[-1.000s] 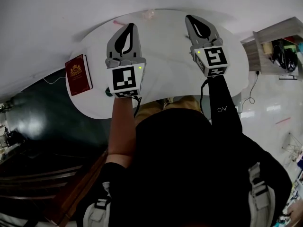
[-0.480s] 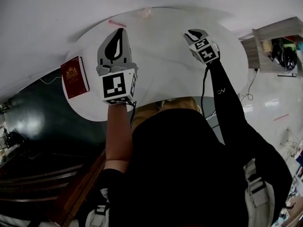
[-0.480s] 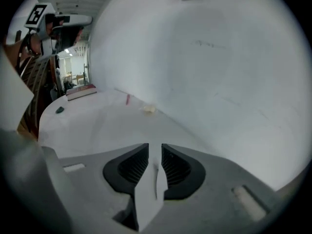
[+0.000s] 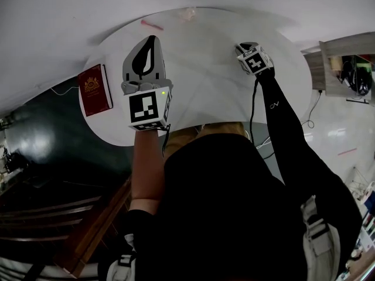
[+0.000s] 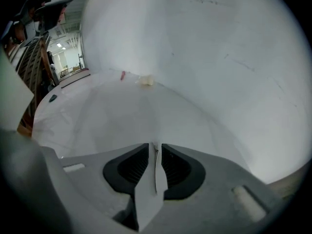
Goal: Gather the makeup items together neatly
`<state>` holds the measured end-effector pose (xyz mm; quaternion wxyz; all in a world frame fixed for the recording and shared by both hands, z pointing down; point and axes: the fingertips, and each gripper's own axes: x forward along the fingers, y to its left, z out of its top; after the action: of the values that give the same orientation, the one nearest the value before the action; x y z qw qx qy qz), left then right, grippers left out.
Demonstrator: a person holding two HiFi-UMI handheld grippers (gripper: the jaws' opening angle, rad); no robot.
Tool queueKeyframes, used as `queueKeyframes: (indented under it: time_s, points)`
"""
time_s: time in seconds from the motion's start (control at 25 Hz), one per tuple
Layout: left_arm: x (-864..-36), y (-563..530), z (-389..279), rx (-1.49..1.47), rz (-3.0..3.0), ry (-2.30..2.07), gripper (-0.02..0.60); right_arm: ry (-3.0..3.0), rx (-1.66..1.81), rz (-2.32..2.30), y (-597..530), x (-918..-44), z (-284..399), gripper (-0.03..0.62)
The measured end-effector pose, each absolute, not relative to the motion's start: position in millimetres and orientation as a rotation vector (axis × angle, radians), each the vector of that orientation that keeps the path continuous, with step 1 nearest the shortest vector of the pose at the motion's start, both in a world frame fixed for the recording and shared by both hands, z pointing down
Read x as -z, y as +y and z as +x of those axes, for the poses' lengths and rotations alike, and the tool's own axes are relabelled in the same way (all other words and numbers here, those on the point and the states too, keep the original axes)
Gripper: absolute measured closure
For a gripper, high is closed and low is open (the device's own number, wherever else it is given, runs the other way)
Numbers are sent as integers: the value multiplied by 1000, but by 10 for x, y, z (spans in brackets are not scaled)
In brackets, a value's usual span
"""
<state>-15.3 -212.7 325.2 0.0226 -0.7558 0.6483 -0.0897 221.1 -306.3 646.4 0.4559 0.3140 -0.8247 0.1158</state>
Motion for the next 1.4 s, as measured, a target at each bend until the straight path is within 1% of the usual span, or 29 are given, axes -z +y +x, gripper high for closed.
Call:
queueKeyframes:
  time_s: [0.12,0.2,0.32,0.52,0.8,1.0,1.2,1.4]
  points:
    - [-3258,-2146,-172,282,-2336,2014,572,-2001,-354,771,-3035,-6581,2255,528]
    - [-3269,-2159,-173,290,-2336,2014,572,-2004,-356,743,-3004,-6598,2223,564]
    - [-3233,-2186,-137,286,-2348,1992,572,-2065,-367,775,-3013,-6453,2138,569]
    - [-3184,-2227,-85,262,-2348,1969,572,-2343,-397,1055,-3119,-5518,1958,569]
    - [-3151,-2299,82,228,-2370,1925,572,-2570,-249,1366,-3032,-4353,1863,569]
    - [-3069,-2310,150,219,-2362,1897,572,-2707,-40,1529,-2890,-3565,1853,569]
    - [-2961,-2229,151,196,-2350,1888,572,-2715,-66,1499,-2860,-3499,1744,569]
    - [-2931,-2111,-111,177,-2307,1939,572,-2718,-105,1463,-2795,-3560,1486,569]
